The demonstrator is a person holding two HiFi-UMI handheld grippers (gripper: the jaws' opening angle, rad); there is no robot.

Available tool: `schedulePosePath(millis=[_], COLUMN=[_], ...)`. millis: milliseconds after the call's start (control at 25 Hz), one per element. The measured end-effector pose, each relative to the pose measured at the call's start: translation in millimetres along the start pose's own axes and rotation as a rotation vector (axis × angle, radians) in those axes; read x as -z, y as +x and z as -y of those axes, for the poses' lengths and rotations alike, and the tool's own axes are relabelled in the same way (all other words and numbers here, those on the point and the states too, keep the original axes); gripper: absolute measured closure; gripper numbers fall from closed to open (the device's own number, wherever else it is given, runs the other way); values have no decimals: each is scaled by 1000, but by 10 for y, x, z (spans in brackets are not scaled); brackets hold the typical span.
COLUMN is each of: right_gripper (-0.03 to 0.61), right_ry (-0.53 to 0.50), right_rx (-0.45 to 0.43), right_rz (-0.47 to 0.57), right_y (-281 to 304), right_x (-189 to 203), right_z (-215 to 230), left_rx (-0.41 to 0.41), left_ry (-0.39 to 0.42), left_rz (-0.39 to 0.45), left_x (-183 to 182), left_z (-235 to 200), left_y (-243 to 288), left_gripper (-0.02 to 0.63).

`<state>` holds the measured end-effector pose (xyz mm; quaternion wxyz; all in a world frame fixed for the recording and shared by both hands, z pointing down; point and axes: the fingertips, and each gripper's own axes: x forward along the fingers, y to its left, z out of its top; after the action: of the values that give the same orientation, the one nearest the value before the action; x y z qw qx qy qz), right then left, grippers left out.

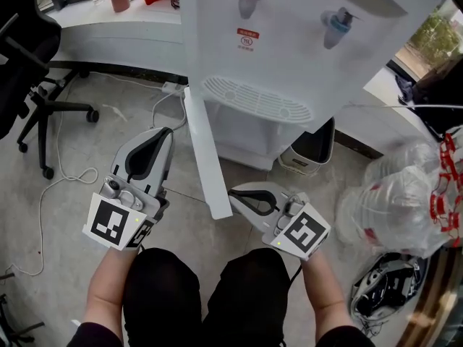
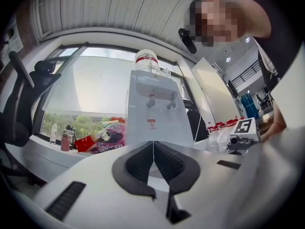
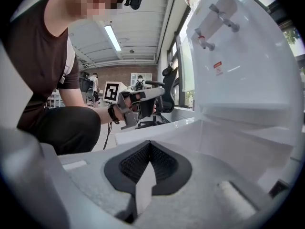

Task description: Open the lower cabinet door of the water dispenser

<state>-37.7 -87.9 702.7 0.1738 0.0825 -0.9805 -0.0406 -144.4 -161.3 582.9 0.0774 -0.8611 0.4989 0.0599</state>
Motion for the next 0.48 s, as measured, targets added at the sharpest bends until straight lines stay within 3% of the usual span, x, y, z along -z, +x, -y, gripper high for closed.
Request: schedulePosePath(millis=[200, 480], right_gripper=[574, 575], right_ry=[-5, -34], right_rx=[-92, -157], right_rz=[-11, -5], right_y=[308, 572], right_x=[-127, -243], right_z=[-160, -279], left_rx=[-37, -72], left_ry=[9, 24], left_rz=[12, 42], left_x=[-41, -102], left_z=[-148, -255], left_y=[-50, -156], left_gripper=[603, 603])
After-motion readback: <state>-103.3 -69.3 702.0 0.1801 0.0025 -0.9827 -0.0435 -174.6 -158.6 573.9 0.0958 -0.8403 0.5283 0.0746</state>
